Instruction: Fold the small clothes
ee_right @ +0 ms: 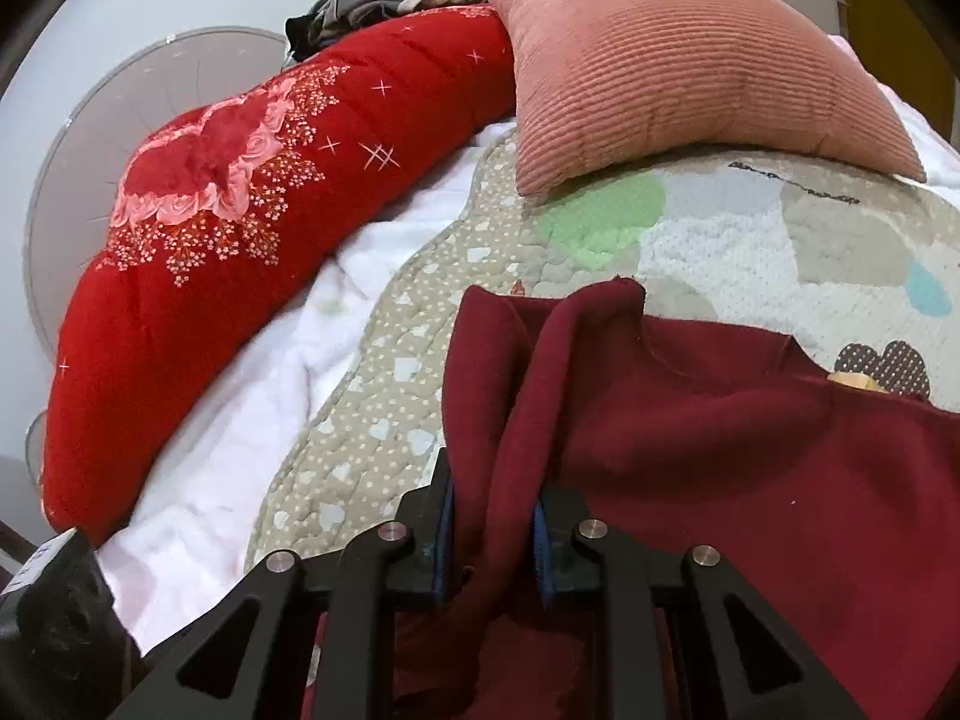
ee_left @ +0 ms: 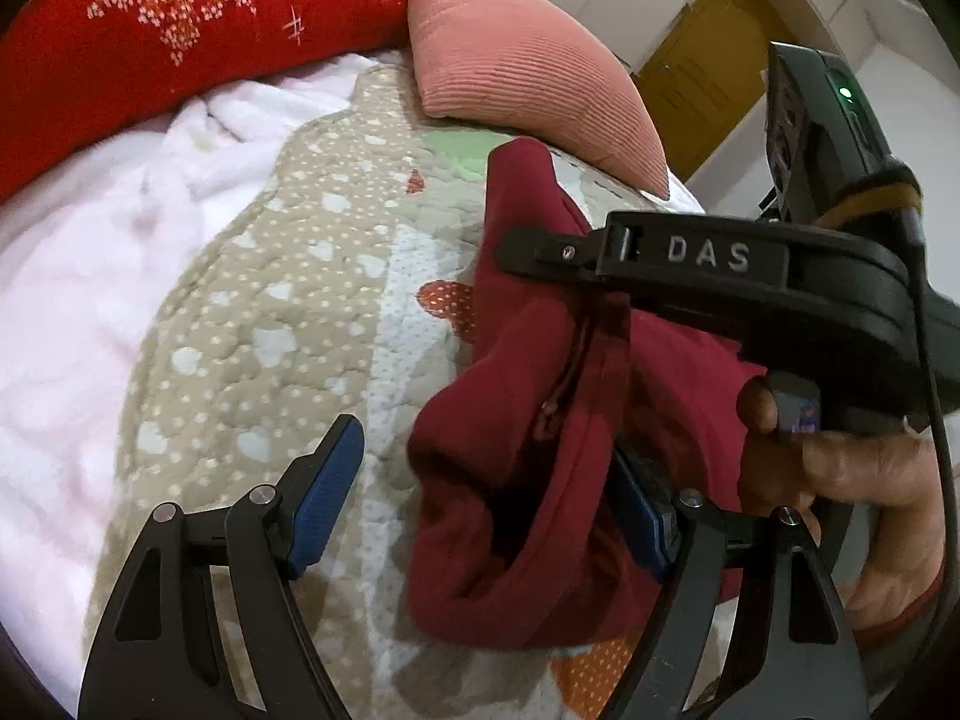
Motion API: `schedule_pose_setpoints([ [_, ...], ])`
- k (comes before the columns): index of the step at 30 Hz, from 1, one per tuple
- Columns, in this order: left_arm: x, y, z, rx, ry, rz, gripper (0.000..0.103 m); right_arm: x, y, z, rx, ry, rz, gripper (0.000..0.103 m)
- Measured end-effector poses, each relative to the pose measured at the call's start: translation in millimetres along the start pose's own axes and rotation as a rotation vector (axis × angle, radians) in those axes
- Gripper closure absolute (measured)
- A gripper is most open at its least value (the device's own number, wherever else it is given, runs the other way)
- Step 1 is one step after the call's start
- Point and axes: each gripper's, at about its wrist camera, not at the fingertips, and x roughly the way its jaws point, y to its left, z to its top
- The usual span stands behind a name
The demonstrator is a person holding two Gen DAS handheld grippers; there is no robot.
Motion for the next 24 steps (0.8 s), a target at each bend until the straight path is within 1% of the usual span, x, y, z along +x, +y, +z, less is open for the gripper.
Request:
schedule_pose_setpoints([
  [3, 4.2, 7.3, 2.3, -0.046, -0.011, -0.057, 0.025, 4.4, 3.4, -0.8, -0.014, 0.009, -0.008, 0.083],
  [4, 4.2, 9.1, 3.0, -0.052, -0.017, -0.071, 0.028, 6.2, 5.3, -1.1, -0.023, 0.014, -0.017, 0.083],
  [5, 4.2, 10.4, 3.9, -0.053, -0.018, -0.086, 0.039, 9.1, 9.0, -0.4, -0.04, 0.024, -0.034, 0.083],
  [6, 4.8, 9.2, 4.4, -0.05, -0.011, -0.093, 0.047, 15.9, 11.2, 2.7, -0.054, 0.036, -0.05, 0.082],
  [8, 5.8, 6.2, 3.7, -0.038, -0.01, -0.089, 0.048, 21.2, 15.1, 5.3, -0.08, 0.059, -0.083, 0.081],
  [9, 6.4, 3.8, 2.9, -0.022, -0.01, -0.081, 0.054, 25.8, 15.5, 7.3, -0.087, 0.074, -0.093, 0.074],
  [10, 7.2, 1.5, 3.2, -0.009, -0.008, -0.073, 0.057, 30.8, 16.4, 9.5, -0.09, 0.09, -0.098, 0.067],
  [11, 8.0, -0.7, 3.1, 0.001, -0.007, -0.067, 0.058, 36.1, 16.6, 11.8, -0.086, 0.104, -0.102, 0.055],
  [12, 8.3, -1.6, 3.4, 0.006, -0.009, -0.064, 0.058, 41.6, 16.5, 13.8, -0.079, 0.113, -0.106, 0.052],
  [14, 9.1, -1.4, 3.2, 0.007, -0.007, -0.062, 0.06, 49.6, 18.2, 15.6, -0.097, 0.12, -0.13, 0.052],
  [15, 9.3, -1.1, 3.2, 0.007, -0.006, -0.063, 0.063, 51.5, 19.3, 15.6, -0.113, 0.113, -0.139, 0.052],
  [16, 8.5, -1.8, 3.3, 0.009, -0.006, -0.067, 0.067, 51.4, 18.6, 15.2, -0.115, 0.104, -0.138, 0.057],
  [17, 7.3, -3.2, 3.2, 0.013, -0.005, -0.073, 0.067, 48.7, 16.2, 14.2, -0.106, 0.086, -0.144, 0.069],
  [18, 4.2, -7.2, 2.7, 0.022, -0.008, -0.082, 0.069, 43.9, 13.4, 12.7, -0.094, 0.065, -0.139, 0.077],
  [21, -5.0, -25.9, 0.5, 0.067, -0.023, -0.103, 0.069, 14.0, 2.1, 7.2, -0.04, -0.022, -0.074, 0.084],
  [24, -14.1, -52.4, -2.1, 0.103, -0.038, -0.132, 0.069, -27.4, -10.5, 3.1, -0.013, -0.094, -0.008, 0.086],
])
